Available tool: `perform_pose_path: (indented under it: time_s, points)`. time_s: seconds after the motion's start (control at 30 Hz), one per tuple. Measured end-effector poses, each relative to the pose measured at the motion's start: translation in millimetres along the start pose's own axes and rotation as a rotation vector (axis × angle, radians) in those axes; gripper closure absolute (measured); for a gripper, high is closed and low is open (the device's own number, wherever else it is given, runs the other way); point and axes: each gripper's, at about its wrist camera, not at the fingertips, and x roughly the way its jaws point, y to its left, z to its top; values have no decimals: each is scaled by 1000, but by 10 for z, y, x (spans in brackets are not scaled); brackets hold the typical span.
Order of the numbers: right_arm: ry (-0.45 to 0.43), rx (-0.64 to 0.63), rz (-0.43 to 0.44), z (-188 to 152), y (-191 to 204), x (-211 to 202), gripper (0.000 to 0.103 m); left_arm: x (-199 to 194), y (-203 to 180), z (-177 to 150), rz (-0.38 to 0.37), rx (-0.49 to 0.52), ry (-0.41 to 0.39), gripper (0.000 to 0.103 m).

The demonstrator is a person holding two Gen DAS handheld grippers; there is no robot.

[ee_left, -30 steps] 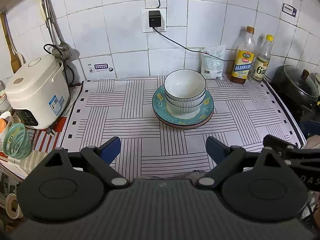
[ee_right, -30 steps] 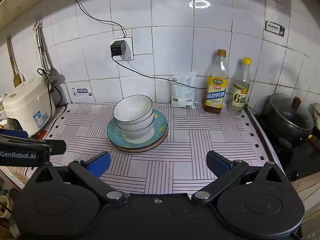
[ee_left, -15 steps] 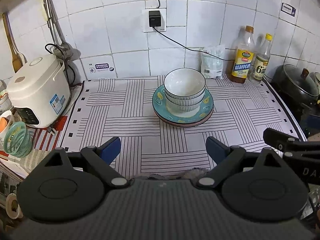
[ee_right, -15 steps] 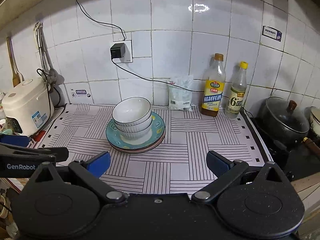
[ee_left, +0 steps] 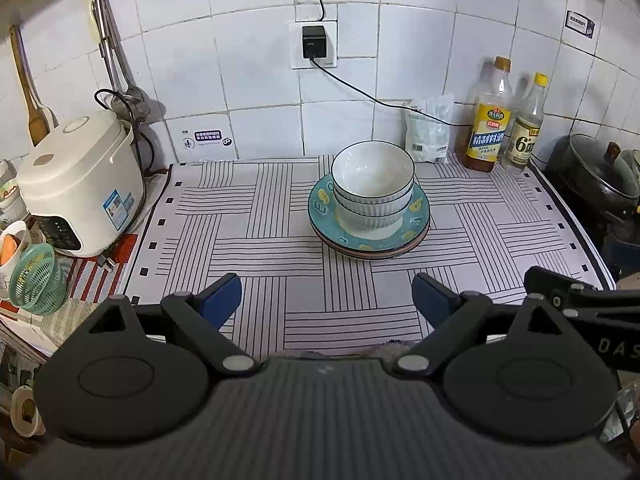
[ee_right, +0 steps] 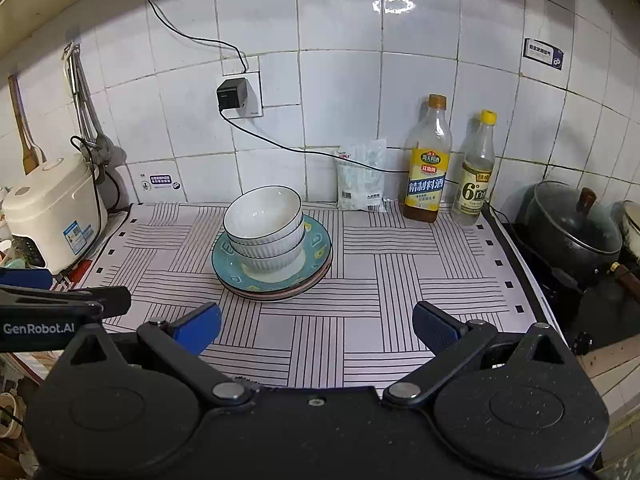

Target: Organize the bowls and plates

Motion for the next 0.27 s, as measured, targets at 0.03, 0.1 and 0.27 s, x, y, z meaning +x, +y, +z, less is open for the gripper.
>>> perform_pose_path:
  time_s: [0.03,0.1,0.27]
  points:
    - [0,0,0,-2,0,2,0,-4,1,-2,-1,0,-4,10]
    - [2,4,3,-3,-4,3,0,-11,9,-9,3,0,-10,10]
    - [7,10,5,-5,-15,10,0,-13,32,-4,3,-7,-8,10]
